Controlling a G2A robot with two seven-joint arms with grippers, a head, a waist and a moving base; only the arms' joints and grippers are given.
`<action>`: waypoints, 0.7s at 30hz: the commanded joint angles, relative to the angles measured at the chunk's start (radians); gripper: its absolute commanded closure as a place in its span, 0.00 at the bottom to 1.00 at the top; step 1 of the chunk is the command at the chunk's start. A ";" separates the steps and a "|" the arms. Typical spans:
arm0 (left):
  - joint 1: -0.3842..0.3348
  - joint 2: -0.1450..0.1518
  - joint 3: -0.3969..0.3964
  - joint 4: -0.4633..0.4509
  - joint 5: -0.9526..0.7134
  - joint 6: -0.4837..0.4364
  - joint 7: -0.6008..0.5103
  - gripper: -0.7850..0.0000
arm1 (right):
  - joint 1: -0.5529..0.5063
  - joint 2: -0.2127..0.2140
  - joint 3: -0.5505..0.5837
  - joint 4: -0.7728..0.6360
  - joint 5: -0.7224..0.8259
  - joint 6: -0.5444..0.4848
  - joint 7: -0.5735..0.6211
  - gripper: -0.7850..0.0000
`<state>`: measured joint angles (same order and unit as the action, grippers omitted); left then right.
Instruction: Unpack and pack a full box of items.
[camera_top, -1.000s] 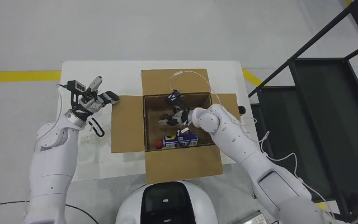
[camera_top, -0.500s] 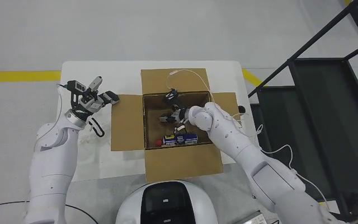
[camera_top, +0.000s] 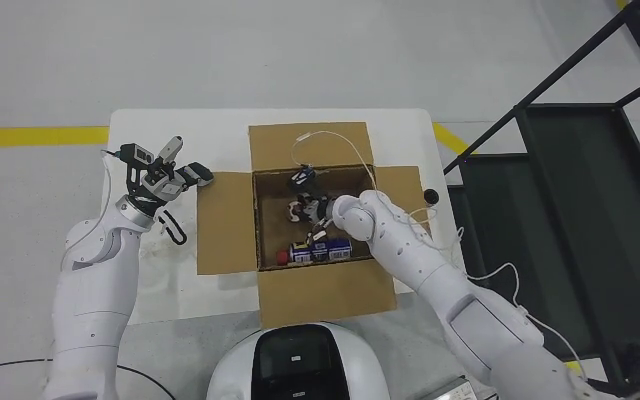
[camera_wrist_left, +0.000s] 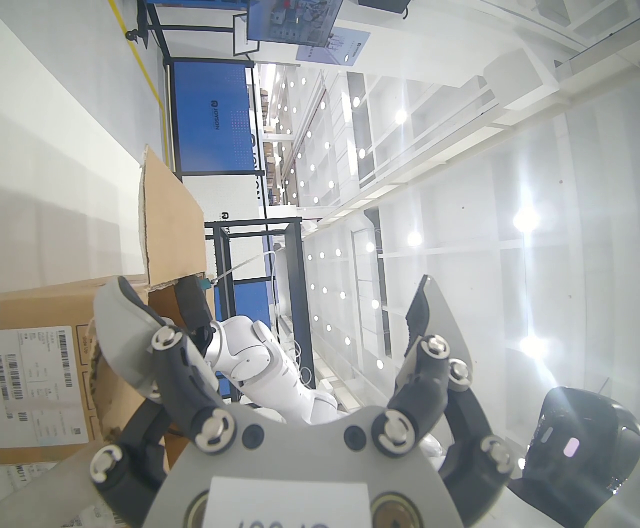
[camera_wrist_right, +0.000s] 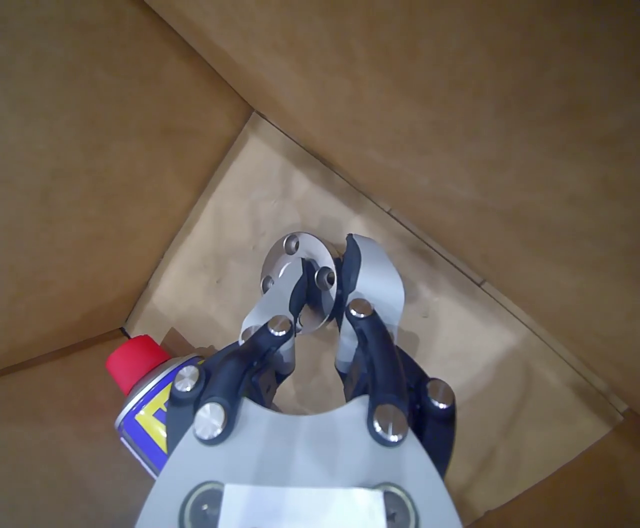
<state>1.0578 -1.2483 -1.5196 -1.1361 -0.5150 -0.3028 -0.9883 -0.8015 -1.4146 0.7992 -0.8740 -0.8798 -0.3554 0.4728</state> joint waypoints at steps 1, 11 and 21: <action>0.000 0.000 0.000 0.000 0.000 0.000 0.000 0.00 | -0.023 0.008 0.011 -0.032 -0.014 0.004 -0.016 1.00; 0.000 0.000 0.000 0.000 0.000 0.000 0.000 0.00 | -0.183 0.069 0.118 -0.303 -0.107 0.015 -0.014 1.00; 0.000 0.000 0.000 0.000 0.000 0.000 0.000 0.00 | -0.310 0.115 0.232 -0.534 -0.120 -0.037 0.030 1.00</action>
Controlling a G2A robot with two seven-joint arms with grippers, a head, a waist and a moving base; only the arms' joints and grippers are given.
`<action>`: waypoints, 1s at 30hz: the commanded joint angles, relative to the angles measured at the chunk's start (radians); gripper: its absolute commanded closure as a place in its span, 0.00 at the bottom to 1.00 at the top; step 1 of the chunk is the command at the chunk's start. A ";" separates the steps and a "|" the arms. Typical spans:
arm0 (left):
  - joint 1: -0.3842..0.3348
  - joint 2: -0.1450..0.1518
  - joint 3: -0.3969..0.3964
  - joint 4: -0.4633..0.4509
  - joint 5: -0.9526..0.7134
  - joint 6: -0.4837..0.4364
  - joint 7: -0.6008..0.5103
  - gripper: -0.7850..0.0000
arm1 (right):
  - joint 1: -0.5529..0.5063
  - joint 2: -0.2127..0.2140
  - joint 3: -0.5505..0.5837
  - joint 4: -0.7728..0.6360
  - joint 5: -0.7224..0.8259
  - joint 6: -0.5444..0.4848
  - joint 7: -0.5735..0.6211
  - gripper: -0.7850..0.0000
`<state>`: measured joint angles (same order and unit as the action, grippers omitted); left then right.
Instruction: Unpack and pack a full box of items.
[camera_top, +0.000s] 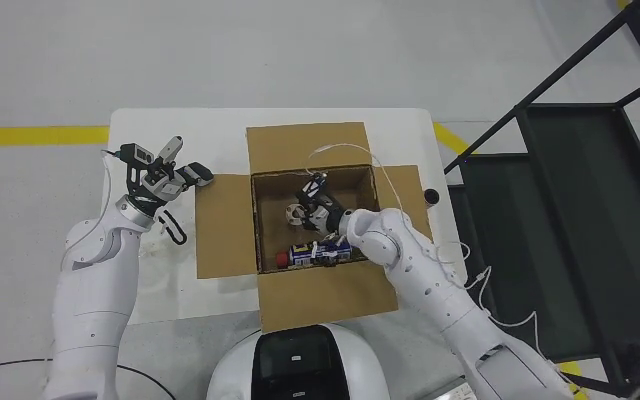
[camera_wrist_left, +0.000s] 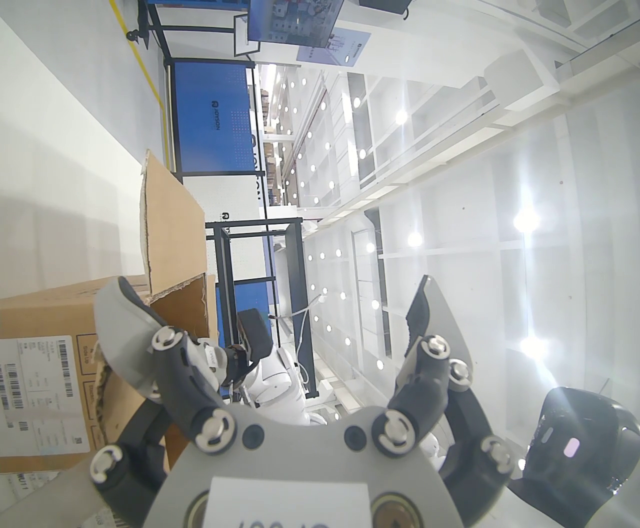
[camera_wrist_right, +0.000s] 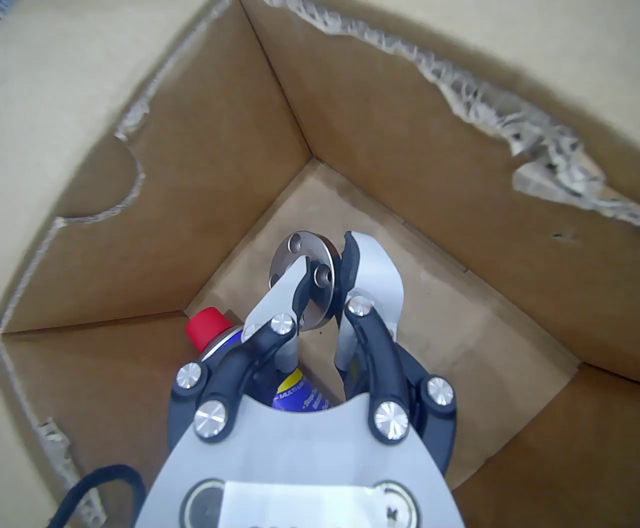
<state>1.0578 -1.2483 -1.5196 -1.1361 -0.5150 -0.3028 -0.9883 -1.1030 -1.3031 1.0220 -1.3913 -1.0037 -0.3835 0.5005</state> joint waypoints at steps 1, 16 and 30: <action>0.000 0.000 0.000 0.000 0.000 0.000 0.000 0.00 | -0.019 0.007 0.021 -0.034 0.018 -0.029 0.002 1.00; 0.000 0.000 0.000 0.000 0.000 0.000 0.000 0.00 | -0.253 0.073 0.304 -0.254 0.205 -0.166 -0.007 1.00; 0.000 0.000 0.000 0.000 0.000 0.000 0.000 0.00 | -0.319 0.093 0.386 -0.257 0.358 -0.224 0.024 1.00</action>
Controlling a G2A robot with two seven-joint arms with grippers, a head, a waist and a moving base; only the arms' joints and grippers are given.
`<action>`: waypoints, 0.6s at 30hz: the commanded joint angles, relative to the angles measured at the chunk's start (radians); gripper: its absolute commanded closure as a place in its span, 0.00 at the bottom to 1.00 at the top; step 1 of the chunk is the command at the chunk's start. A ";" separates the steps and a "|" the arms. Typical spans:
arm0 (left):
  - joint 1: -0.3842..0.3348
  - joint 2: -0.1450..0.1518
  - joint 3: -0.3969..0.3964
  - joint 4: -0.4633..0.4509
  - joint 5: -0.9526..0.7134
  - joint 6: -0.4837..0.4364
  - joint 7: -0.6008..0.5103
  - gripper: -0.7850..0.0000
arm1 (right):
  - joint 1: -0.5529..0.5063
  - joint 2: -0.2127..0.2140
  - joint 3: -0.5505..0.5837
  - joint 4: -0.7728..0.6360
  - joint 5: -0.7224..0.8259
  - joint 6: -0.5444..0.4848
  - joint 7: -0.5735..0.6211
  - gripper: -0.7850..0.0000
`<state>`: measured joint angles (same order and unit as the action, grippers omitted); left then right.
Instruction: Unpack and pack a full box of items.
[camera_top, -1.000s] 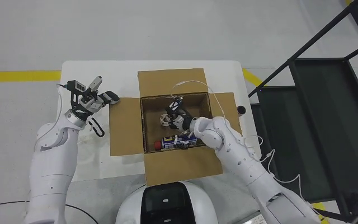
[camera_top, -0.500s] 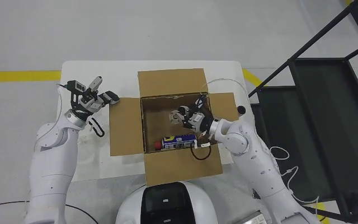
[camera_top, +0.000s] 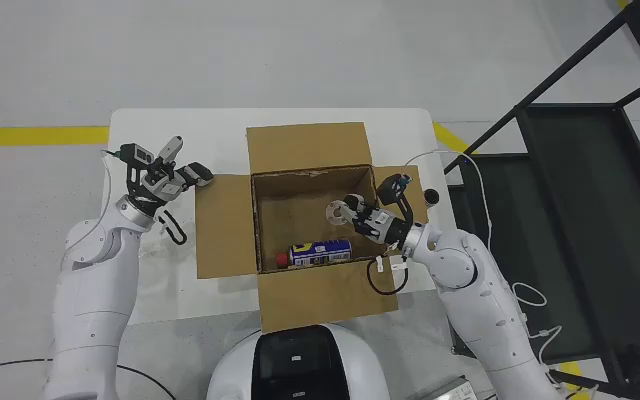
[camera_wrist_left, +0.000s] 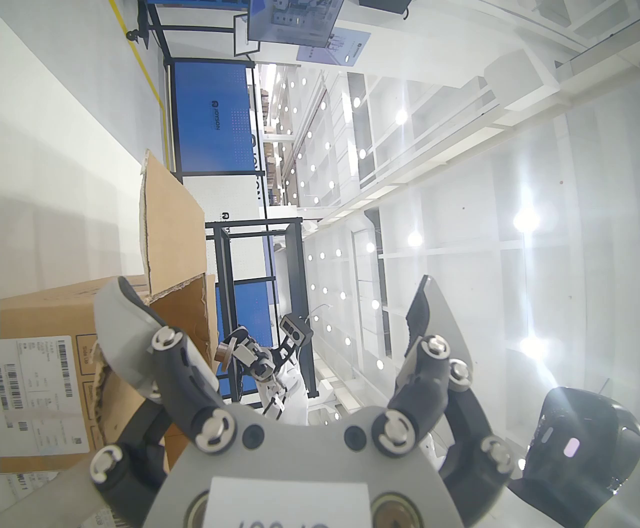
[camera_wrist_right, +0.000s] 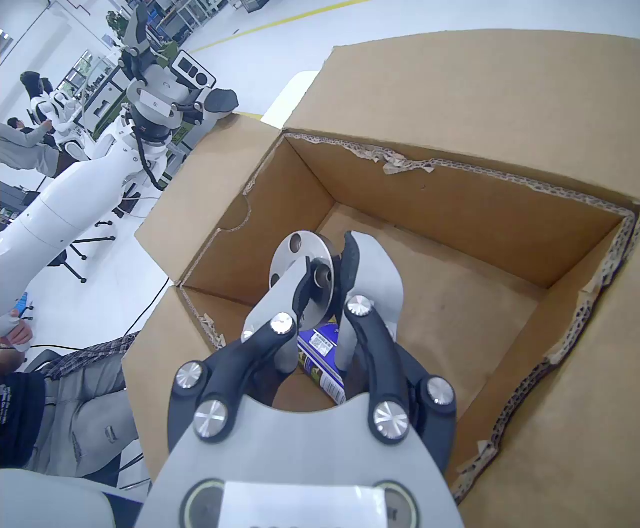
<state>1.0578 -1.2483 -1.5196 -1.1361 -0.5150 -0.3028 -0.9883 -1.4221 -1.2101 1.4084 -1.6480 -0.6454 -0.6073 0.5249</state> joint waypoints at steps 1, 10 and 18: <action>0.000 0.000 0.000 0.000 0.000 0.000 0.000 0.00 | 0.000 0.000 0.000 0.000 0.000 0.000 0.000 1.00; 0.000 0.000 0.000 0.000 0.000 0.000 0.000 0.00 | 0.000 0.000 0.000 0.000 0.000 0.000 0.000 1.00; 0.000 0.000 0.000 0.000 0.000 0.000 0.000 0.00 | -0.045 0.013 0.055 -0.022 0.134 -0.017 0.045 1.00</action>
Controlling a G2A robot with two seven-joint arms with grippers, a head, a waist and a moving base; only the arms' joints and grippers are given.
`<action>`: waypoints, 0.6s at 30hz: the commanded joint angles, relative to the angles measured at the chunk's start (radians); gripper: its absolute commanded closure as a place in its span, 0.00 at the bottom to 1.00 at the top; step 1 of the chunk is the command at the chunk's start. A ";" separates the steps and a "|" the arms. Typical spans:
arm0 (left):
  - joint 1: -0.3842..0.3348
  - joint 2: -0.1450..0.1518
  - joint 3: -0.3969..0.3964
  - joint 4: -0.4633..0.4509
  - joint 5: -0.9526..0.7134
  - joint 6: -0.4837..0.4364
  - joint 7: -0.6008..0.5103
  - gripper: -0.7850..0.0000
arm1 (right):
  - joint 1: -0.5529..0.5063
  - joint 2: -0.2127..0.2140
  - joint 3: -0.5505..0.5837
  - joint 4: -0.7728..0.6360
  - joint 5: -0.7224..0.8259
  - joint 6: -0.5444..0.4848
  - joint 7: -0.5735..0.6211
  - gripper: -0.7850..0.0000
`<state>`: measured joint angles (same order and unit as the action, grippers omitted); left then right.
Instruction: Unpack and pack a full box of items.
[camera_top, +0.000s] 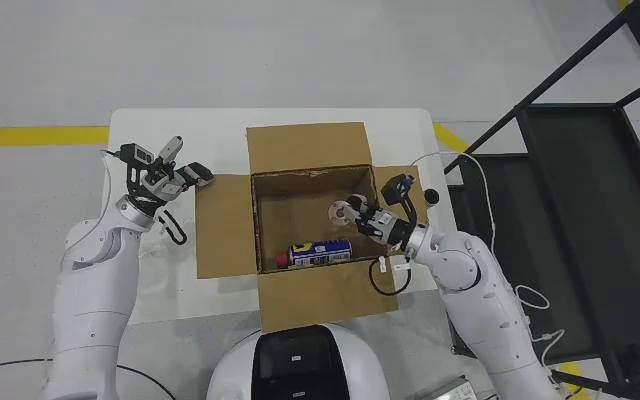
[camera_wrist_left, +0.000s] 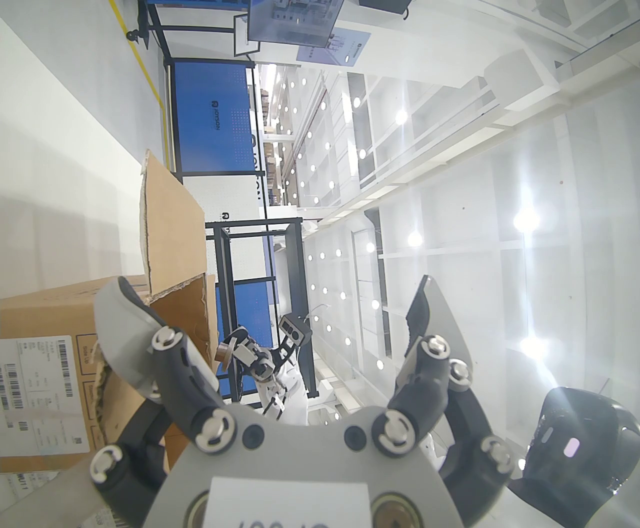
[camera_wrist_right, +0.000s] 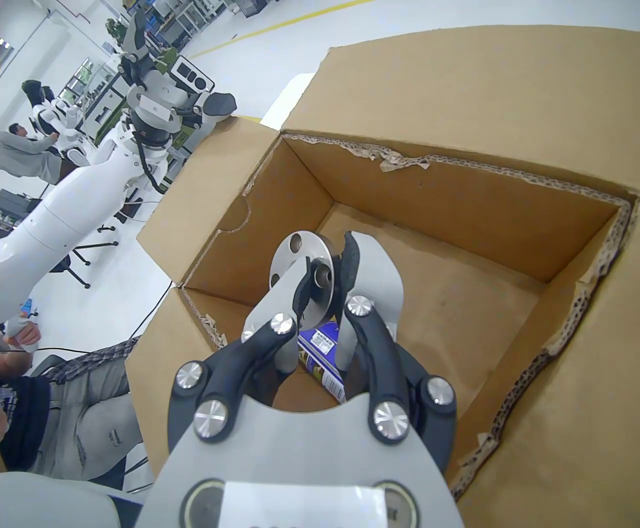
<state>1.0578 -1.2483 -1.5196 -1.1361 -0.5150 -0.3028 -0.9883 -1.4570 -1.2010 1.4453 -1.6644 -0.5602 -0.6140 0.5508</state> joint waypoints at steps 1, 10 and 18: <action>0.000 0.000 0.000 0.000 0.000 0.000 0.000 0.00 | -0.025 0.009 0.046 -0.011 0.103 -0.022 0.040 1.00; 0.000 0.000 0.000 0.000 0.000 0.000 0.000 0.00 | -0.184 0.053 0.362 -0.002 0.461 -0.089 0.105 1.00; 0.000 0.000 0.000 0.000 0.000 0.000 0.000 0.00 | -0.175 0.070 0.457 0.206 0.524 -0.021 0.090 1.00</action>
<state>1.0578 -1.2483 -1.5196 -1.1361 -0.5150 -0.3028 -0.9883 -1.6450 -1.1322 1.9050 -1.4877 -0.0302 -0.6452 0.6415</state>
